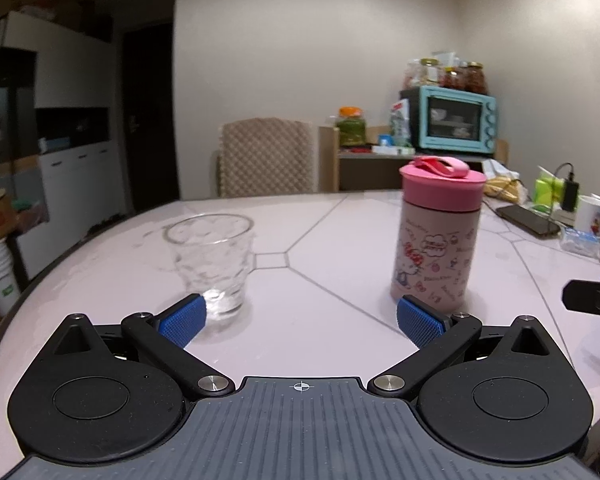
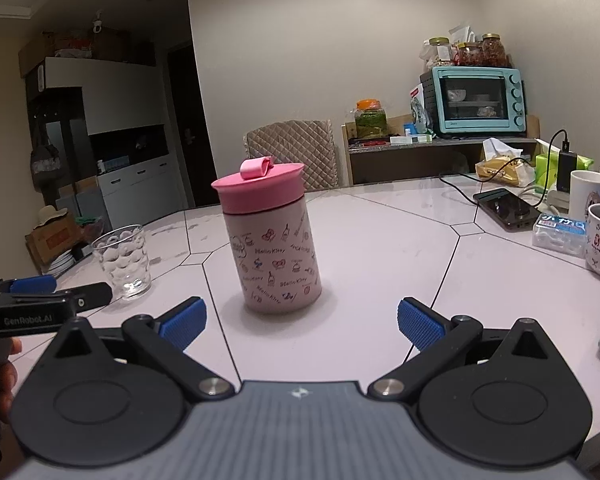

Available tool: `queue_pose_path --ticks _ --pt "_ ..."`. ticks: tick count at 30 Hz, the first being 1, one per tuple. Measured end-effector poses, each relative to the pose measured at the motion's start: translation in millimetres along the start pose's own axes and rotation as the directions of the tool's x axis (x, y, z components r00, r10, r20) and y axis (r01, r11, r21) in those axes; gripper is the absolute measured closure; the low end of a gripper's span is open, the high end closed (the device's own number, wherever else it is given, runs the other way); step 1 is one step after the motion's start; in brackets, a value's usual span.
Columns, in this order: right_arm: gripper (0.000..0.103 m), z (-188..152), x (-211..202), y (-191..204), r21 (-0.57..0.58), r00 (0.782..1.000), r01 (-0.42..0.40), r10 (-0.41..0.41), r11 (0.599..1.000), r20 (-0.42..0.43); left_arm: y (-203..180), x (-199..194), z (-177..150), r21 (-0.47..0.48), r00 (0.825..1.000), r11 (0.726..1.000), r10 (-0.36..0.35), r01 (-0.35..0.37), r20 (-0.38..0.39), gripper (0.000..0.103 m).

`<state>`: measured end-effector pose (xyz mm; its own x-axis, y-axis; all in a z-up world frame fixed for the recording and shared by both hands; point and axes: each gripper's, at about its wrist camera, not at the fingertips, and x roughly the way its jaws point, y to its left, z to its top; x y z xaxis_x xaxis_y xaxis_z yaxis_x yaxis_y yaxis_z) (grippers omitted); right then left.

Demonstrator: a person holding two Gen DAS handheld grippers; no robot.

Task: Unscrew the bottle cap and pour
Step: 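Move the left tool toward the pink Hello Kitty bottle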

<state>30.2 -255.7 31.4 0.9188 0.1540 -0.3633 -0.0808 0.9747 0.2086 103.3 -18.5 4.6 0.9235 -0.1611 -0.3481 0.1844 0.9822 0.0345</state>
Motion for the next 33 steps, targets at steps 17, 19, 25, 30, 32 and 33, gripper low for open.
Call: queue_pose_path --ticks 17,19,25,30,32,33 --pt "0.000 33 14 -6 -0.026 0.999 -0.006 0.007 1.000 0.051 -32 42 21 0.116 0.983 0.977 -0.184 0.181 0.017 0.000" --pt "0.000 37 16 -5 -0.039 0.998 -0.013 0.016 0.999 0.056 -37 45 21 0.134 0.979 0.971 -0.203 0.199 0.014 0.000" --pt "0.000 49 23 -7 -0.071 0.997 -0.031 0.037 0.997 0.071 -48 59 19 0.191 0.964 0.946 -0.266 0.262 -0.004 0.000" --pt "0.000 59 32 -11 -0.101 0.995 -0.060 0.067 0.993 0.070 -53 80 21 0.193 0.952 0.933 -0.303 0.304 -0.035 0.000" --pt "0.000 62 34 -12 -0.119 0.994 -0.068 0.077 0.991 0.075 -56 84 21 0.205 0.950 0.927 -0.311 0.313 -0.043 0.000" --pt "0.000 63 36 -12 -0.125 0.993 -0.073 0.083 0.989 0.078 -59 89 21 0.214 0.947 0.922 -0.319 0.322 -0.049 0.000"
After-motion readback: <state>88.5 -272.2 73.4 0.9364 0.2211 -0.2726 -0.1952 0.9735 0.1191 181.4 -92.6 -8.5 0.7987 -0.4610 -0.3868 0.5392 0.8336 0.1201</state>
